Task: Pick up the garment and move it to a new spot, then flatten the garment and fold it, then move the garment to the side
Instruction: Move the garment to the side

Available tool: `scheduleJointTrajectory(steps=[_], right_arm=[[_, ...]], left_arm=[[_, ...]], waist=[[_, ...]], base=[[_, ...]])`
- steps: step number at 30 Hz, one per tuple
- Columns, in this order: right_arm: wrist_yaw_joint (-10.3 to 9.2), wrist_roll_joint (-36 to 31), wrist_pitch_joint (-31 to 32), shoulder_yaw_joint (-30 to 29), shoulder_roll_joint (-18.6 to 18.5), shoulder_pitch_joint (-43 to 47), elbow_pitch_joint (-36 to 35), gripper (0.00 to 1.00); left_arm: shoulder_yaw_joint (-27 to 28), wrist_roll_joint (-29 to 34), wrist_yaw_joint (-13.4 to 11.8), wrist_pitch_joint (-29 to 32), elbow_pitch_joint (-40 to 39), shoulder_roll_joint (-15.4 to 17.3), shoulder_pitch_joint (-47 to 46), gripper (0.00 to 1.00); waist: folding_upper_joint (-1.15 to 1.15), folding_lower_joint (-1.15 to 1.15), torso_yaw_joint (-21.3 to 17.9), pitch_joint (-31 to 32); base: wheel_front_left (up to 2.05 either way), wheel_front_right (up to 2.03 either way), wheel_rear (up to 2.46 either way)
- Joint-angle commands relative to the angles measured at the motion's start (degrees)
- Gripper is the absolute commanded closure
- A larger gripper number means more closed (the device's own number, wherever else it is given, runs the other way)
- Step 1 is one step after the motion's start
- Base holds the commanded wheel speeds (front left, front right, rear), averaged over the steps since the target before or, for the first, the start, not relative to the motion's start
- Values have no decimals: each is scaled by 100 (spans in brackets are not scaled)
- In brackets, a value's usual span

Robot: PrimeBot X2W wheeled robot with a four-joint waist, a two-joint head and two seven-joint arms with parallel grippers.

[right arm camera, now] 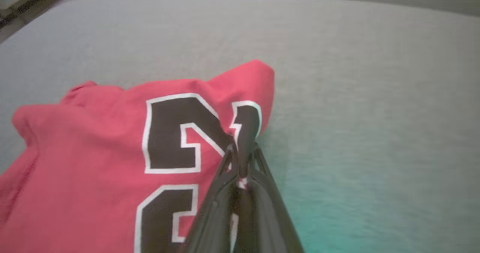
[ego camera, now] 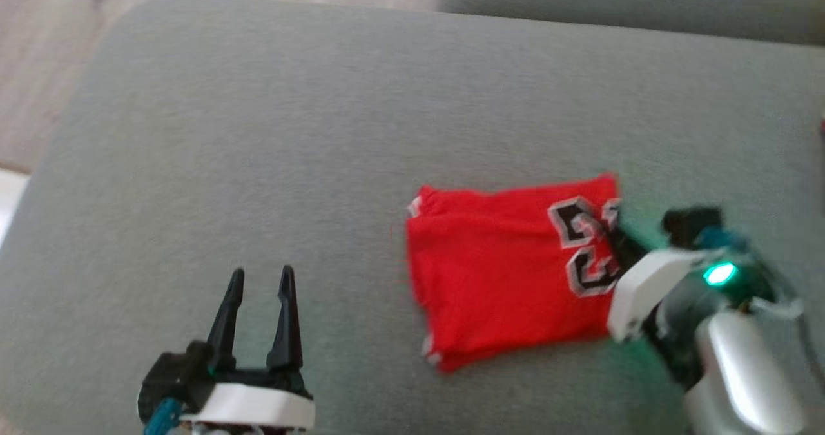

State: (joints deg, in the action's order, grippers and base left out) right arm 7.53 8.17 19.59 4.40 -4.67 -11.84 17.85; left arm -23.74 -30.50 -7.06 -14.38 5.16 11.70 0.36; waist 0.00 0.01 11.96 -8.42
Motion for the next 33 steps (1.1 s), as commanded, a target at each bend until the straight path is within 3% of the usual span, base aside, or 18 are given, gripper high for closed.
scheduleJointTrajectory(steps=[1,12,18,25,33], right_arm=[[-4,-52,-81,21,-119,-285,-267,100],[-4,-44,-123,-487,-456,-881,-831,100],[-4,14,-158,-515,-504,-1139,-930,100],[-4,41,-242,-466,-515,-1422,-874,100],[-4,77,-197,-142,-531,-2046,-781,100]], left_arm=[[204,52,12,-61,-206,-8,-323,0],[145,253,27,116,-509,154,-822,0],[46,395,28,335,-655,260,-1094,0],[-58,478,39,494,-722,316,-1270,0],[-71,439,31,468,-634,308,-1286,0]], waist=[[0,-1,-346,-156],[0,-1,-2107,-874],[0,-1,-2702,-1175],[0,-1,-2921,-1370],[0,-1,-2788,-1350]], base=[[0,0,0],[0,0,0],[0,0,0],[0,0,0],[0,0,0]])
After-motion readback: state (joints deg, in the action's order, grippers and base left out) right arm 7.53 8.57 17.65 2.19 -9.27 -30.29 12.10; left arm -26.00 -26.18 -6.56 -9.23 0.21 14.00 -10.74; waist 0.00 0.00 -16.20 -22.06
